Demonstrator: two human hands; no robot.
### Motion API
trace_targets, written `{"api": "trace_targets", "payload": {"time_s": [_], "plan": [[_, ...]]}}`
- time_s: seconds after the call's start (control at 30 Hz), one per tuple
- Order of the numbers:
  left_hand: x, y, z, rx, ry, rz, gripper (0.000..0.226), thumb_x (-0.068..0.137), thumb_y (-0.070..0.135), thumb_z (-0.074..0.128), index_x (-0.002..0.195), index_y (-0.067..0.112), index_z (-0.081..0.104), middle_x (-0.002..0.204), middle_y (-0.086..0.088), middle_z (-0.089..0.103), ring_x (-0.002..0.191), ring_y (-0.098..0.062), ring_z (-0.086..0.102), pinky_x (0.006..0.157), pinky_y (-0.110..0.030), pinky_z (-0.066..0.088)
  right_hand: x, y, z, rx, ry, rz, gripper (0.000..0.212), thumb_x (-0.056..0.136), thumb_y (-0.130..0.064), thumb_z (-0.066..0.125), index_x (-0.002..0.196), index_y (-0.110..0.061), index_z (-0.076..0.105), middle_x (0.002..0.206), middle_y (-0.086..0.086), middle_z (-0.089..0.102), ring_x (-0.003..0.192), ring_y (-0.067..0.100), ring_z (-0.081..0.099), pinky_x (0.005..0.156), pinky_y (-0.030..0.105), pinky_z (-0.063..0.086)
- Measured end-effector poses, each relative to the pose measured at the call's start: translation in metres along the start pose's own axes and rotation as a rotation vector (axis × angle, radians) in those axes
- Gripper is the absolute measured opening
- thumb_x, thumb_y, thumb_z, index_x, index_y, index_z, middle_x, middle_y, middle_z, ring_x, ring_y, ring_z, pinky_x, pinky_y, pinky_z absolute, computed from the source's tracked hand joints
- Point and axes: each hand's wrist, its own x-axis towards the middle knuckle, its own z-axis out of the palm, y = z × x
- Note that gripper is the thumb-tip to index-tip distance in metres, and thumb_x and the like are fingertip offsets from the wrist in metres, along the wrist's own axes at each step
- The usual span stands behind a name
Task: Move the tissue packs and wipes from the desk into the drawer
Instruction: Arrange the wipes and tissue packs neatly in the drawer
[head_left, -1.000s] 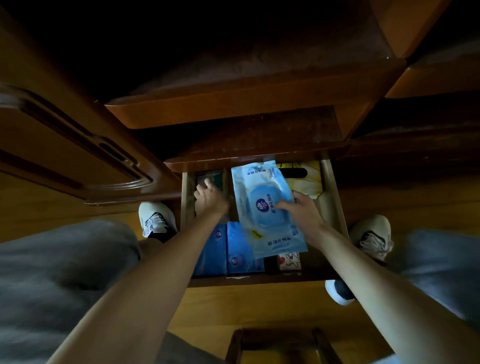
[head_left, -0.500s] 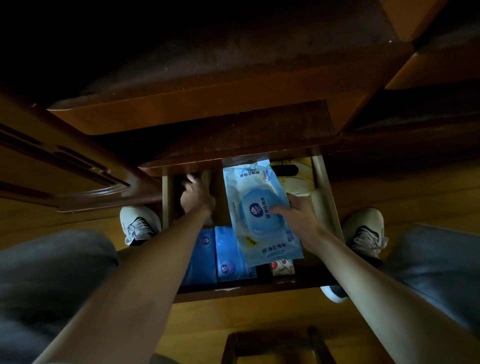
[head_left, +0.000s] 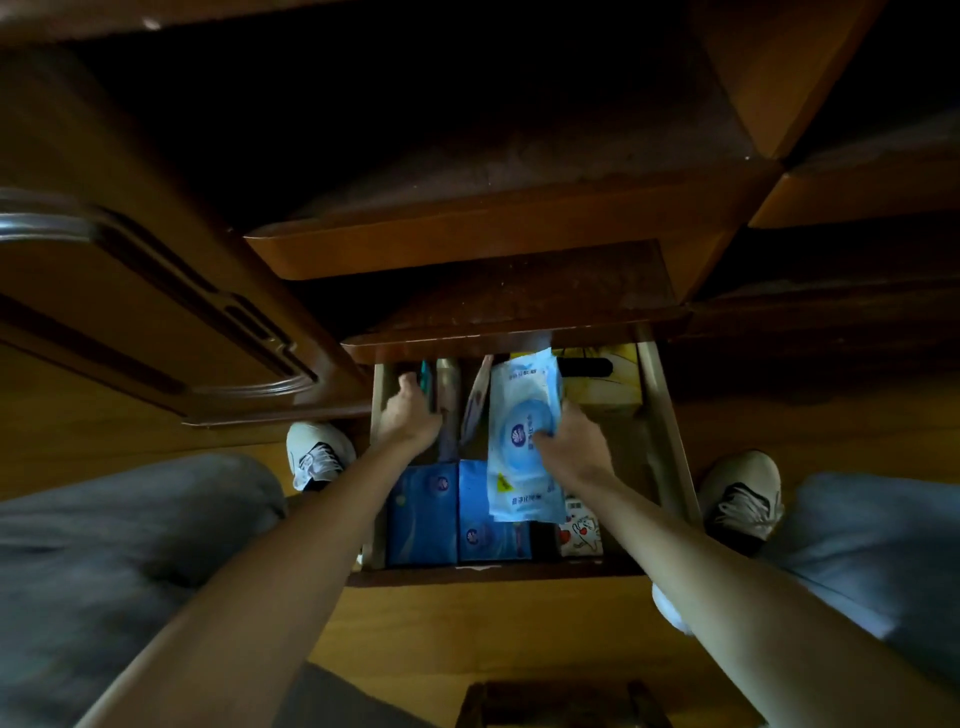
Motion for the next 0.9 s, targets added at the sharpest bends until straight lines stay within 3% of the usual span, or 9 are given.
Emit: {"api": "trace_targets", "payload": {"time_s": [0.1,0.17,0.23,0.33,0.43,0.5,0.63,0.73,0.9], "plan": [[-0.001,0.005,0.009,-0.04,-0.06,0.035,0.069,0.09,0.034,0.064,0.147,0.016,0.03,0.131,-0.016,0.059,0.111,-0.033,0.061,0.082,-0.035,0.046,0.003,-0.016,0.015,-0.208,0.025,-0.045,0.028,0.097,-0.029,0.06,0.118,-0.013,0.051,0.089,0.0,0.065,0.074,0.018,0.066,0.053,0.031,0.05],[0.004,0.007,0.016,-0.074,-0.075,-0.002,0.073,0.088,0.042,0.065,0.146,0.014,0.03,0.134,-0.016,0.056,0.11,-0.031,0.059,0.081,-0.034,0.045,0.006,-0.025,0.021,-0.206,0.029,-0.032,0.026,0.097,-0.031,0.062,0.113,-0.013,0.054,0.093,0.004,0.068,0.081,0.022,0.069,0.062,0.035,0.056],[0.012,0.011,0.021,-0.119,-0.09,-0.099,0.089,0.082,0.043,0.071,0.151,0.014,0.023,0.142,-0.017,0.047,0.122,-0.034,0.053,0.091,-0.038,0.047,0.009,-0.03,0.023,-0.179,0.045,-0.036,0.024,0.095,-0.032,0.064,0.109,-0.015,0.056,0.095,0.004,0.07,0.084,0.023,0.072,0.069,0.039,0.061],[0.023,0.015,0.028,-0.123,-0.154,-0.171,0.101,0.077,0.048,0.073,0.152,0.013,0.015,0.143,-0.019,0.042,0.124,-0.039,0.05,0.094,-0.044,0.049,0.014,-0.029,0.02,-0.238,0.119,-0.077,0.021,0.094,-0.032,0.064,0.108,-0.018,0.056,0.089,0.001,0.069,0.079,0.021,0.071,0.067,0.04,0.061],[0.032,0.019,0.041,-0.036,-0.216,-0.106,0.102,0.082,0.044,0.071,0.153,0.01,0.007,0.14,-0.021,0.046,0.122,-0.04,0.052,0.092,-0.044,0.049,0.02,-0.027,0.018,-0.267,0.158,-0.12,0.024,0.097,-0.033,0.061,0.116,-0.019,0.055,0.09,0.001,0.069,0.075,0.019,0.071,0.064,0.038,0.062],[0.036,0.021,0.048,0.057,-0.181,-0.063,0.095,0.087,0.038,0.067,0.155,0.01,0.006,0.137,-0.02,0.052,0.121,-0.04,0.055,0.09,-0.044,0.048,0.024,-0.03,0.022,-0.228,0.165,-0.111,0.026,0.098,-0.03,0.06,0.119,-0.015,0.056,0.088,0.002,0.068,0.076,0.02,0.071,0.064,0.039,0.061],[0.041,0.016,0.037,0.181,-0.029,-0.045,0.085,0.087,0.034,0.069,0.151,0.019,0.016,0.122,-0.013,0.061,0.106,-0.034,0.064,0.067,-0.037,0.046,0.038,-0.039,0.038,-0.185,0.247,-0.104,0.025,0.101,-0.023,0.057,0.121,-0.008,0.057,0.081,0.0,0.06,0.07,0.017,0.063,0.056,0.03,0.05],[0.039,0.004,0.026,0.293,0.053,-0.023,0.079,0.088,0.032,0.066,0.149,0.019,0.018,0.114,-0.012,0.065,0.1,-0.036,0.066,0.067,-0.037,0.047,0.047,-0.048,0.052,-0.181,0.285,-0.133,0.029,0.103,-0.02,0.054,0.129,-0.008,0.056,0.085,0.002,0.063,0.07,0.014,0.059,0.053,0.021,0.039],[0.031,0.001,0.029,0.445,0.071,0.04,0.081,0.094,0.023,0.06,0.156,0.012,0.008,0.122,-0.013,0.061,0.1,-0.033,0.067,0.073,-0.039,0.051,0.064,-0.067,0.083,-0.005,0.226,-0.082,0.041,0.101,-0.016,0.055,0.141,-0.011,0.05,0.116,0.016,0.07,0.102,0.031,0.069,0.073,0.035,0.049]]}}
